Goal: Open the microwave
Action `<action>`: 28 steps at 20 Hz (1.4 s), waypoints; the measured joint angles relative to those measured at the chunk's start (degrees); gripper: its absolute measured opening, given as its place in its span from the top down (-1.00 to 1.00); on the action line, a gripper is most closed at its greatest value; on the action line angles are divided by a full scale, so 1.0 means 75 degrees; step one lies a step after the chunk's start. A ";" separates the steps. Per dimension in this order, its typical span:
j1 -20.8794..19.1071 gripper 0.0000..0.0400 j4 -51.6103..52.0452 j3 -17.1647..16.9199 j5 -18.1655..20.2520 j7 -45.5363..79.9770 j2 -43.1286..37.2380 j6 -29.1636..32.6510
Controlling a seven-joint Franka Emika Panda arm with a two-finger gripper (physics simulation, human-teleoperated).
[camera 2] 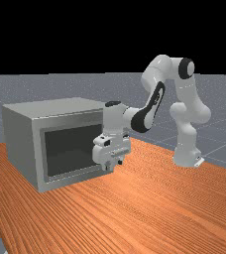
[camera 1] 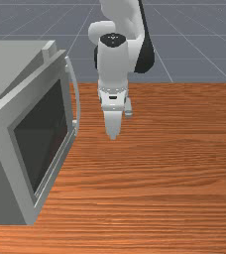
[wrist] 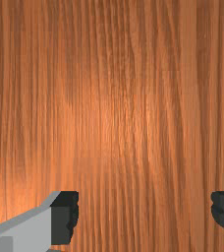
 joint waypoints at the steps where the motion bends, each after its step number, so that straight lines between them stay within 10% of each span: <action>1: 0.0000 -0.25 0.0000 0.0000 0.0000 0.0000 0.0000 0.0000; 2: 0.0000 0.21 0.0000 0.0000 0.0000 0.0000 0.0000 0.0000; 4: 0.0020 -0.55 0.0002 -0.0048 0.0033 0.0230 -0.0044 -0.0065; 6: 0.0018 -0.84 0.0008 -0.0070 0.0045 0.0315 -0.0069 -0.0088; 8: -0.0042 0.31 0.0093 -0.0664 0.0177 0.2914 -0.1194 -0.1918; 11: -0.0003 0.84 0.0303 -0.1161 0.0498 0.7635 -0.2031 -0.2778; 19: 0.0355 1.00 0.0101 -0.1514 0.0804 1.0918 -0.2640 -0.3027; 28: -0.0507 1.00 0.0128 -0.2264 -0.0157 1.1333 -0.4200 -0.2144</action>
